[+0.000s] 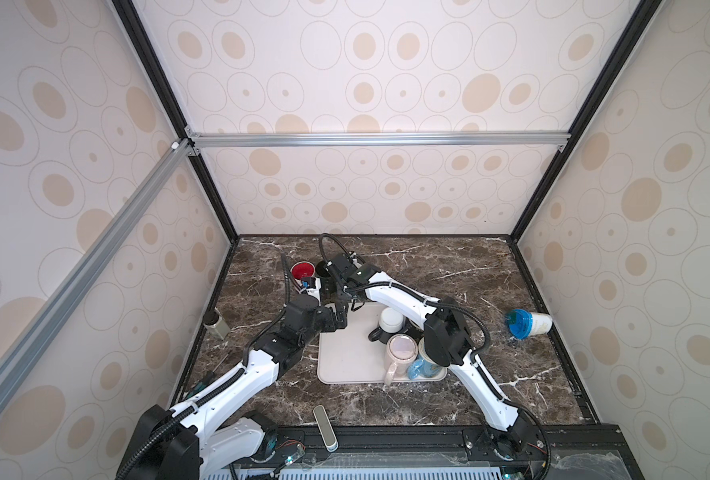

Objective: Turn the mug right side up
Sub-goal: 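Lower the white mug onto the table next to the black mug, then open the right gripper and lift it off the white mug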

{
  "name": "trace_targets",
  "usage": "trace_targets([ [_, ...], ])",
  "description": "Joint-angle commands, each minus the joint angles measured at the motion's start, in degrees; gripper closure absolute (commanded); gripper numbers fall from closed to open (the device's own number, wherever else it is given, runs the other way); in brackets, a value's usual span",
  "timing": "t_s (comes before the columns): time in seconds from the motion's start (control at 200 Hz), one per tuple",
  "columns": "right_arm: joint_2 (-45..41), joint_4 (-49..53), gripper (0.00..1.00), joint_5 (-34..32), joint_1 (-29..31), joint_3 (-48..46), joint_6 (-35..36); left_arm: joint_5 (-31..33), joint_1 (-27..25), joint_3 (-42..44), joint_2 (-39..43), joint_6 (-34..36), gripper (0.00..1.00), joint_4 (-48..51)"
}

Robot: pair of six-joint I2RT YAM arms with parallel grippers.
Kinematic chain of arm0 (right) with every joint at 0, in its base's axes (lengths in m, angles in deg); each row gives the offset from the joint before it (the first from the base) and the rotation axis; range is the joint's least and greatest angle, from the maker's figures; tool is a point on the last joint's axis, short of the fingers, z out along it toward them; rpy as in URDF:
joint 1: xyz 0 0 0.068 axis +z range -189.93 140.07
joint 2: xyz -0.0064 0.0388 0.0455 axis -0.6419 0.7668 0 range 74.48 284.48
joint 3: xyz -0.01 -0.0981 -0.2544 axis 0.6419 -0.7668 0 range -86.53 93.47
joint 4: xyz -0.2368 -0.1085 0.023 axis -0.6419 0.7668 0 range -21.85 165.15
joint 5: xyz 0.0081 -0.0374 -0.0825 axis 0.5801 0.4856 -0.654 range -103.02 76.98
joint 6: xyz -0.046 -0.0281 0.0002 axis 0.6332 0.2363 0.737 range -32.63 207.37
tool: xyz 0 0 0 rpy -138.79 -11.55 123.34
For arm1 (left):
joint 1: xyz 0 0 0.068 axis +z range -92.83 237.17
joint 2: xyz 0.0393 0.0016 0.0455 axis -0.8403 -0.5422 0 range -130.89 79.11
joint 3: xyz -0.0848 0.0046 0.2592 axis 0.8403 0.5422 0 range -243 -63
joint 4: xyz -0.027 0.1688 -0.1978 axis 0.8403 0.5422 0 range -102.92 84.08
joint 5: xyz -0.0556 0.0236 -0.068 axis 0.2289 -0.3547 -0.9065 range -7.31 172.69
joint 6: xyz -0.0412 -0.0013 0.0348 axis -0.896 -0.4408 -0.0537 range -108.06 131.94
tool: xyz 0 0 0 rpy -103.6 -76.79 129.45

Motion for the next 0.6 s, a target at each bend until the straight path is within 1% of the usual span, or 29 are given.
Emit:
trace_targets([
  [0.0, -0.65, -0.29, 0.73, 0.61, 0.36, -0.91, -0.53, 1.62, 0.21, -0.06, 1.08, -0.07, 0.00, 0.38],
  [0.19, -4.09, -0.48, 0.73, 0.68, 0.12, -3.11, 0.93, 1.83, 0.20, -0.07, 1.44, 0.80, 0.00, 0.88],
  [0.46, -13.96, -4.90, 0.74, 3.81, -0.92, -9.75, 6.94, 1.74, 0.24, -0.24, 1.42, 1.92, 0.00, 0.81],
  [0.595, -18.56, -5.50, 0.74, 4.53, -1.66, -13.45, 9.87, 1.23, 0.23, 0.18, 1.53, 2.51, 0.00, 0.16],
])
